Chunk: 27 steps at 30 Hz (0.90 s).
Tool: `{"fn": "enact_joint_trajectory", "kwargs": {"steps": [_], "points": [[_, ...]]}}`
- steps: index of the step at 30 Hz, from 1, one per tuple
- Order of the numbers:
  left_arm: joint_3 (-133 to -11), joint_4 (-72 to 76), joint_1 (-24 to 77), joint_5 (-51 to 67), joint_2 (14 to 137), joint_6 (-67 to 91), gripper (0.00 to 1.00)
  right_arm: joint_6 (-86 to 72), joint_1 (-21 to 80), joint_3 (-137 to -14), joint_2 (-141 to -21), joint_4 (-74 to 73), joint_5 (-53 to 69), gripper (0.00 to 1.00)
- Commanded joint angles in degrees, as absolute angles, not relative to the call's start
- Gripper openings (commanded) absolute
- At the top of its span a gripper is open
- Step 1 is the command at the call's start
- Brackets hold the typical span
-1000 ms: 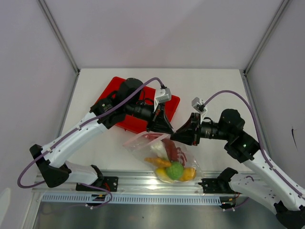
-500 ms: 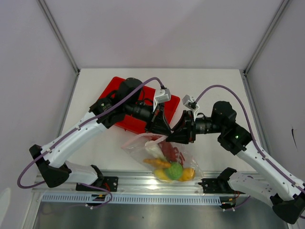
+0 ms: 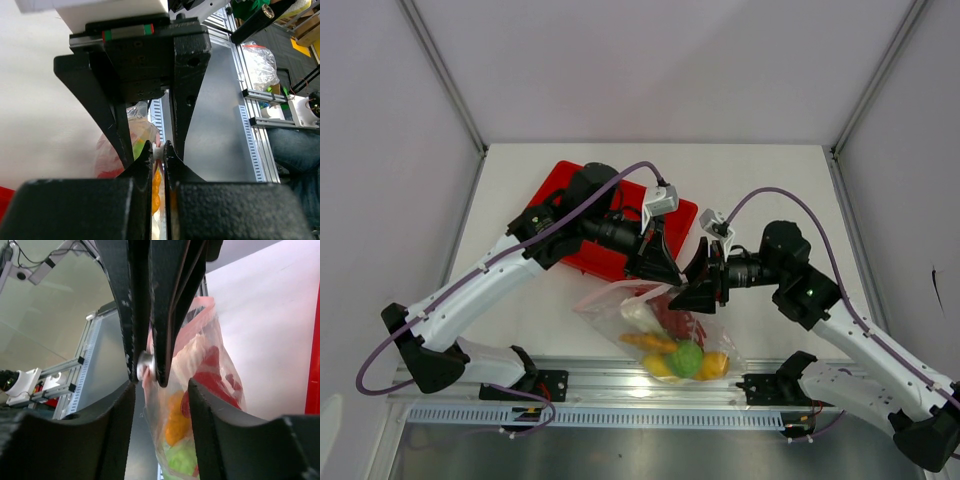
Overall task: Place the food in the zip-top bag and seal the zipper
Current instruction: Zip the zipper food storage bag at the center of the board.
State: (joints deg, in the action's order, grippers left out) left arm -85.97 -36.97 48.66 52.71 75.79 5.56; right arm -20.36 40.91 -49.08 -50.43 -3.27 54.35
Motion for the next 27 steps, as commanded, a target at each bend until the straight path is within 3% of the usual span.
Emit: {"fn": "enact_joint_trajectory", "kwargs": {"steps": [1, 6, 11, 14, 15, 16, 27], "points": [[-88.86, -33.05, 48.34, 53.61, 73.92, 5.62, 0.01, -19.6, 41.4, -48.52, -49.4, -3.86, 56.07, 0.51], [-88.68, -32.44, 48.34, 53.88, 73.92, 5.8, 0.01, -21.0, 41.48, -48.43, -49.66, -1.59, 56.42, 0.51], [-88.68, -32.69, 48.34, 54.05, 73.74, 5.89, 0.01, -22.06, 42.1, -48.43, -51.85, 2.19, 56.69, 0.42], [-88.6, -32.78, 48.34, 53.88, 73.65, 5.89, 0.0, -23.2, 42.45, -48.51, -52.73, 4.39, 56.25, 0.29], [-88.51, -32.87, 48.34, 53.7, 73.57, 5.98, 0.01, -23.9, 42.54, -48.52, -53.0, 5.44, 55.81, 0.11], [-88.51, -32.96, 48.34, 53.44, 73.65, 6.06, 0.01, -24.17, 42.63, -48.6, -53.0, 5.62, 55.2, 0.0], [-88.25, -38.67, 48.16, 42.46, 74.27, 5.89, 0.01, -25.05, 43.06, -47.55, -44.22, 1.58, 33.41, 0.0]]}}
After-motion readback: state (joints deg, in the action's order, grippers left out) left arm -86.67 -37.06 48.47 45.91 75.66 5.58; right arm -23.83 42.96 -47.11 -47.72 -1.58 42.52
